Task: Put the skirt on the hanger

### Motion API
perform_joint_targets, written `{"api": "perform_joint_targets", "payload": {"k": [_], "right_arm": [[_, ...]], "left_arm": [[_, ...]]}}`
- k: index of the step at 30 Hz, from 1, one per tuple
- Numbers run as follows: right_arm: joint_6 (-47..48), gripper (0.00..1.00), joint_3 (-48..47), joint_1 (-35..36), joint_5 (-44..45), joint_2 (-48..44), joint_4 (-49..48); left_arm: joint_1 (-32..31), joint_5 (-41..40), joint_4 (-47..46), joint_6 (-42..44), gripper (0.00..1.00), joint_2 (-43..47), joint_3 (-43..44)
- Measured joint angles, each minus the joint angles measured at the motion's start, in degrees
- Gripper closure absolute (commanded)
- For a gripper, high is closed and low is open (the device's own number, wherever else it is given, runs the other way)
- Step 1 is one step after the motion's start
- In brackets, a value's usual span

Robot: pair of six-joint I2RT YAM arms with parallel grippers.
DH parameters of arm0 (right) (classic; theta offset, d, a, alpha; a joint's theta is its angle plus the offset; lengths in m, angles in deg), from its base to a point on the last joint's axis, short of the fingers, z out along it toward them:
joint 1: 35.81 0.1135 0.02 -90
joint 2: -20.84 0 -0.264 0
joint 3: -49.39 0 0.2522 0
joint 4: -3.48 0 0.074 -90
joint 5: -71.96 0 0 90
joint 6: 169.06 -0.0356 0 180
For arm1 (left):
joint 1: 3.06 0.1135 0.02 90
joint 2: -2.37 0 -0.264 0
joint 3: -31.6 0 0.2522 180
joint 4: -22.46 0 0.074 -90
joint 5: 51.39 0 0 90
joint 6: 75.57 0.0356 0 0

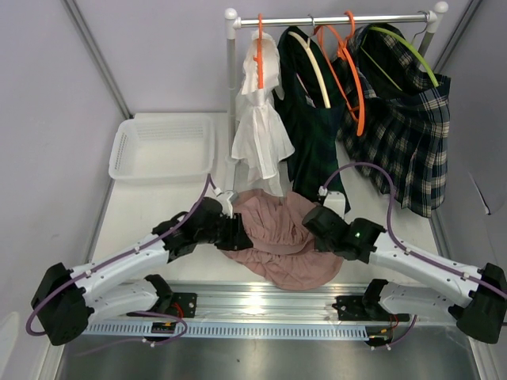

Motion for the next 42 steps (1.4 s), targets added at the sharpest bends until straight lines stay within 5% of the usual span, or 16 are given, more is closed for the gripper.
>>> {"api": "perform_joint_targets", "payload": {"k": [15, 25, 37, 42], "right_arm": [[2.5, 0.55, 2.6, -11.8, -5.1, 0.5, -4.5], [3.9, 0.31, 0.7, -12.9, -8.0, -1.0, -4.0], [12.3, 0.21, -19.6, -12.0, -8.7, -7.3, -3.6], [20.6, 0.20, -39.1, -18.0, -8.9, -0.9, -4.1]], "left_arm": [[0.1, -0.3, -7.5, 1.1, 0.44, -8.7, 0.0], [0.4, -0.6, -9.7, 2.1, 0.41, -12.9, 3.9], [1.3, -0.6, -10.5, 2.1, 0.41, -14.9, 4.4], [1.3, -0.5, -10.7, 2.1, 0.42, -15.1, 4.8]]}}
